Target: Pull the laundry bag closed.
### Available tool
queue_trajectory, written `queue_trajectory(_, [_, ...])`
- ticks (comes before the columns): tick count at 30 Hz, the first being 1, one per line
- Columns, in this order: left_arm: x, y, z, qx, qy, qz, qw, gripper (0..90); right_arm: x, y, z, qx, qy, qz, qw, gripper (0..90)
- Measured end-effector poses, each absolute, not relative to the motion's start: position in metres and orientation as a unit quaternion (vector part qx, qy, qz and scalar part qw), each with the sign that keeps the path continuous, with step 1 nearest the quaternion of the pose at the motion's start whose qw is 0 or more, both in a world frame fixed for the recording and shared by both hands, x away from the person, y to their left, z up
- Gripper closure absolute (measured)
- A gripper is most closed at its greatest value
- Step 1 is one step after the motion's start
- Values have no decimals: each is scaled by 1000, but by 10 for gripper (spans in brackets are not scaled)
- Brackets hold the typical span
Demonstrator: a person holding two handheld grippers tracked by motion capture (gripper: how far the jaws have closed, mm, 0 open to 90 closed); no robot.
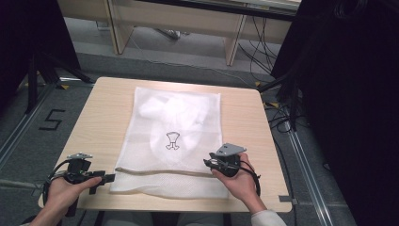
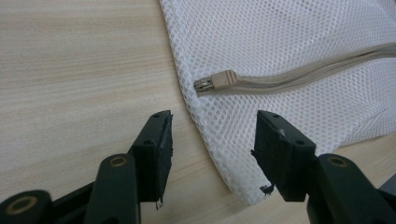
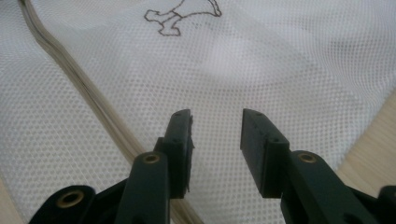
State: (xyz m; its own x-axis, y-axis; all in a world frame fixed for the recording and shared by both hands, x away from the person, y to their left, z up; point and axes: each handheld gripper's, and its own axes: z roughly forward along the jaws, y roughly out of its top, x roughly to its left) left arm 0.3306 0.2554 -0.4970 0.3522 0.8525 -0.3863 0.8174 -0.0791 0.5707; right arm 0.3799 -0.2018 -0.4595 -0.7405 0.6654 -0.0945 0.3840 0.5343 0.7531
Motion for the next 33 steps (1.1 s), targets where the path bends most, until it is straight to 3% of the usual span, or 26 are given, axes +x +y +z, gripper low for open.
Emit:
queue_trajectory(13, [331, 257, -497, 726, 574, 20, 378, 452, 387, -142, -441, 249, 873, 385, 165, 691])
queue_trajectory(33, [331, 259, -498, 728, 571, 17, 379, 451, 396, -53, -441, 170, 897, 387, 133, 700])
